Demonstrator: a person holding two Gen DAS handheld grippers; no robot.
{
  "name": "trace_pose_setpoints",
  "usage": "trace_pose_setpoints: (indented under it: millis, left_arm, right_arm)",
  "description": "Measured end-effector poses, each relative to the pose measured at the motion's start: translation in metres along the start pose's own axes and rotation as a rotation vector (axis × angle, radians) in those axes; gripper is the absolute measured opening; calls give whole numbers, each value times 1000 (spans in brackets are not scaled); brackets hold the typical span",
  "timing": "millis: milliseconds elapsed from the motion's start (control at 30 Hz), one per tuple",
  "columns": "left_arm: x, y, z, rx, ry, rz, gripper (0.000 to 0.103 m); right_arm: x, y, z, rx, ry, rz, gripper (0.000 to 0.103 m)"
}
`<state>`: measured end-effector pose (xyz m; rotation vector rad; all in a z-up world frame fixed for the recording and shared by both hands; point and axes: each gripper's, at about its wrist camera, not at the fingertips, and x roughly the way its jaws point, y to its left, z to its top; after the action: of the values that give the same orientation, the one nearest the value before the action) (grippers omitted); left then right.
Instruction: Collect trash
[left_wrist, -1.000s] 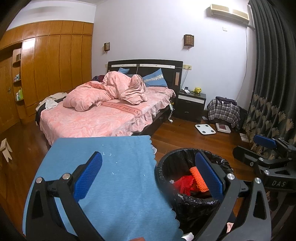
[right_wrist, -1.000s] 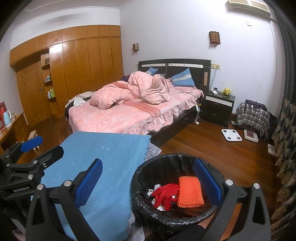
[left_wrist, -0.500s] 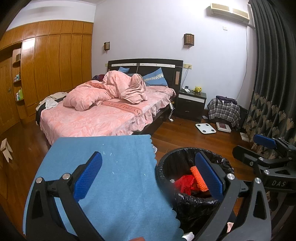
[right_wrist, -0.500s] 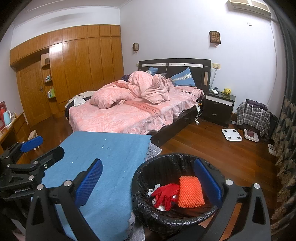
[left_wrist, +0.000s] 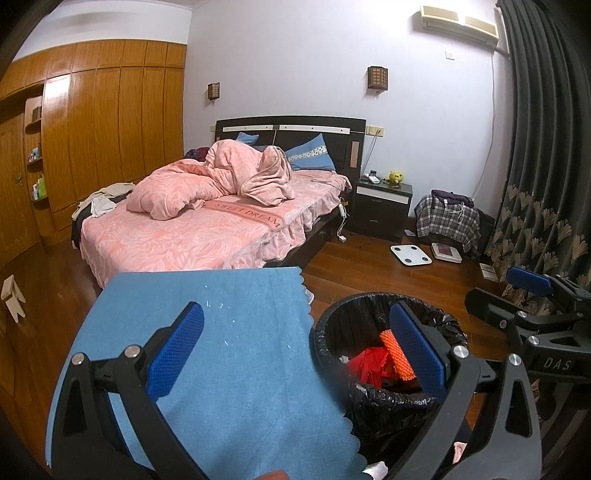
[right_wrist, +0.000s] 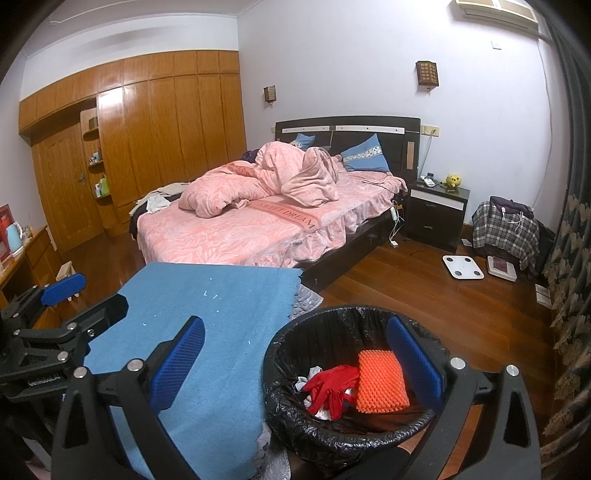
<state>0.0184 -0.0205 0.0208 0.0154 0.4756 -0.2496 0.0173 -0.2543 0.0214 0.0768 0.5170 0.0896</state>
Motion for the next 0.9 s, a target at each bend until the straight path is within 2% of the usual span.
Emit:
trace_pose_setpoints:
  millis: [900]
  left_arm:
    - [-1,0,2,0,4,-1,98]
  right_arm:
    - [0,1,1,3,2,0,97]
